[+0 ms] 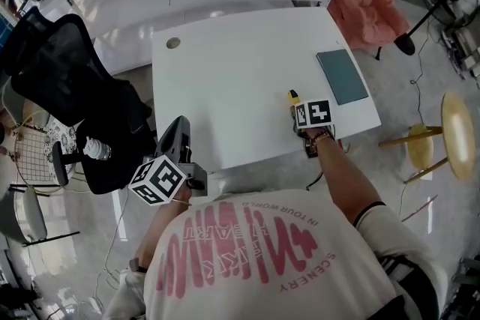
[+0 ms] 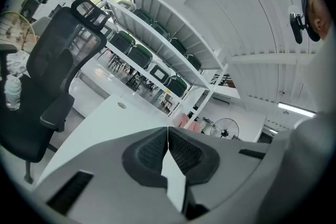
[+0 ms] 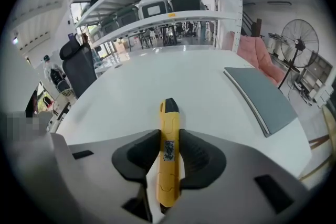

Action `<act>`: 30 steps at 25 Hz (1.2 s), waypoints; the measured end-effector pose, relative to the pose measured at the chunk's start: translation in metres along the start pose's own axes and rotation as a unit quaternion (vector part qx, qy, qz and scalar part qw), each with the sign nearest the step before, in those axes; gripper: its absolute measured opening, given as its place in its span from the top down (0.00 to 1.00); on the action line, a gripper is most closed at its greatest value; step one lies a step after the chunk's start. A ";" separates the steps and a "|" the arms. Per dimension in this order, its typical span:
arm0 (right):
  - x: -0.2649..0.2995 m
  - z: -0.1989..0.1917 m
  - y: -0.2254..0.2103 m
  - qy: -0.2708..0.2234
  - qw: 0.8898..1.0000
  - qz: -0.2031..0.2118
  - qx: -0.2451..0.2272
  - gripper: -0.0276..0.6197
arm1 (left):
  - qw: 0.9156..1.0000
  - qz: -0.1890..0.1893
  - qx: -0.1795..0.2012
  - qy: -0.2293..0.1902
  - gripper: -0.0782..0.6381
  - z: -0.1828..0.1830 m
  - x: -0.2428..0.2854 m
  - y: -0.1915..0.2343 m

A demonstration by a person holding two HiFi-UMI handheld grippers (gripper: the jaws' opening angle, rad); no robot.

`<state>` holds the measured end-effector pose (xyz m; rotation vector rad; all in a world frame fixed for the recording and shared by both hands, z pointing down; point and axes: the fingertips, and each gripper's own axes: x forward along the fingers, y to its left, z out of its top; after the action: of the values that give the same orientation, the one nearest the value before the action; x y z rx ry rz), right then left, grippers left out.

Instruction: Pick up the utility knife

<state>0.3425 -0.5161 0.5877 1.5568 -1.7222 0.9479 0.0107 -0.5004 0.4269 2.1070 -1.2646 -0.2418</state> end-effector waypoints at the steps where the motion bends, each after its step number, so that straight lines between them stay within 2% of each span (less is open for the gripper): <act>1: -0.003 0.000 0.001 -0.004 1.000 0.001 0.007 0.75 | 1.000 -0.003 0.000 0.004 0.86 0.000 0.002 0.000; 7: -0.022 -0.004 0.006 -0.039 0.997 0.008 0.062 0.75 | 0.999 -0.027 0.004 0.023 0.86 -0.003 0.011 -0.009; 15: -0.058 -0.019 0.033 -0.102 0.986 0.019 0.131 0.75 | 0.997 -0.063 0.009 0.047 0.86 -0.014 0.005 -0.019; 21: -0.087 -0.025 0.067 -0.160 0.973 0.034 0.162 0.75 | 0.994 -0.088 0.012 0.058 0.86 -0.017 -0.010 -0.022; 27: -0.121 -0.026 0.098 -0.221 0.953 0.058 0.200 0.76 | 0.990 -0.122 0.028 0.068 0.86 -0.014 -0.024 -0.032; 30: -0.138 -0.026 0.112 -0.245 0.947 0.057 0.199 0.76 | 0.987 -0.142 0.036 0.069 0.86 -0.007 -0.029 -0.040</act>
<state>0.2459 -0.4140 0.4762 2.1140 -2.0664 1.0801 0.0276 -0.4601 0.4031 2.3219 -0.9037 -0.1724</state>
